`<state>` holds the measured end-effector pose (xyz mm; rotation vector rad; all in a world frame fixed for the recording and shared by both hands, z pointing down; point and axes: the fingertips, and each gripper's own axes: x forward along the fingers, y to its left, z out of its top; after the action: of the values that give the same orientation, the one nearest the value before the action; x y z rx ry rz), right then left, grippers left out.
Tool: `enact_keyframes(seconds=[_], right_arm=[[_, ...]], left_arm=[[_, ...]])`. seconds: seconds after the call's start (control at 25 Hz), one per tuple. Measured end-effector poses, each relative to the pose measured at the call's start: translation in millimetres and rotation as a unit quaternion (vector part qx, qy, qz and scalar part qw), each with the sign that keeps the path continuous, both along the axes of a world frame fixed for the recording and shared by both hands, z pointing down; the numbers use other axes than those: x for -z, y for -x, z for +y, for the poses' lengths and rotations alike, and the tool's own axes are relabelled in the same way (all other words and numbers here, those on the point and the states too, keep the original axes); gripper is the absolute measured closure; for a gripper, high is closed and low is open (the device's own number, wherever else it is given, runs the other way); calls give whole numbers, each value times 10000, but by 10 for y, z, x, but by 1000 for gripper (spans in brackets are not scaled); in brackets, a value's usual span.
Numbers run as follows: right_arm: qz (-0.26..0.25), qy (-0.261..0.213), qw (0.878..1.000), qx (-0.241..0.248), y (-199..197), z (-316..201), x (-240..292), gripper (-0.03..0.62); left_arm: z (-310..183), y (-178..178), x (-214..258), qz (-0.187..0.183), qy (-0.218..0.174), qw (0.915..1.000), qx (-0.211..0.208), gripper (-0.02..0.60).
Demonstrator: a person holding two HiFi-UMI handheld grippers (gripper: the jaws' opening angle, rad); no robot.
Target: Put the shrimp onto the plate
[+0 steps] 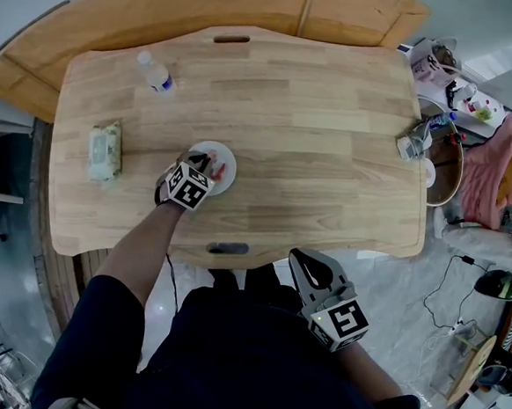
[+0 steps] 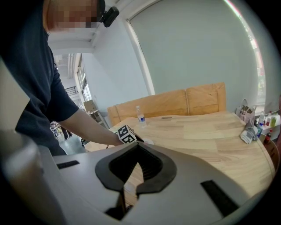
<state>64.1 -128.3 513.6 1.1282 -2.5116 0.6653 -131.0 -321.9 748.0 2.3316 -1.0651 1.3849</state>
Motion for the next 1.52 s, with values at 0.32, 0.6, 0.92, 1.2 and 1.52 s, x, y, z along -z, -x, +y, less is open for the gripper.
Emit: enact_keyframes(seconds=[0.32, 0.6, 0.92, 1.2, 1.52], right_arm=[[68, -16, 10000, 25, 35, 29, -20, 585], [67, -85, 9999, 12, 92, 48, 80, 585], [-29, -255, 9997, 54, 220, 98, 210, 585], [-155, -512, 9984, 169, 337, 148, 355, 583], [-183, -685, 9965, 433, 541, 208, 482, 585]], left_arm=[[5, 4, -24, 108, 174, 9998, -22, 533], [34, 13, 54, 134, 320, 9994, 12, 525], [198, 49, 338, 343, 128, 9993, 51, 525], [515, 73, 652, 597, -53, 9981, 139, 525], [981, -38, 1168, 1108, -360, 9931, 144, 525]])
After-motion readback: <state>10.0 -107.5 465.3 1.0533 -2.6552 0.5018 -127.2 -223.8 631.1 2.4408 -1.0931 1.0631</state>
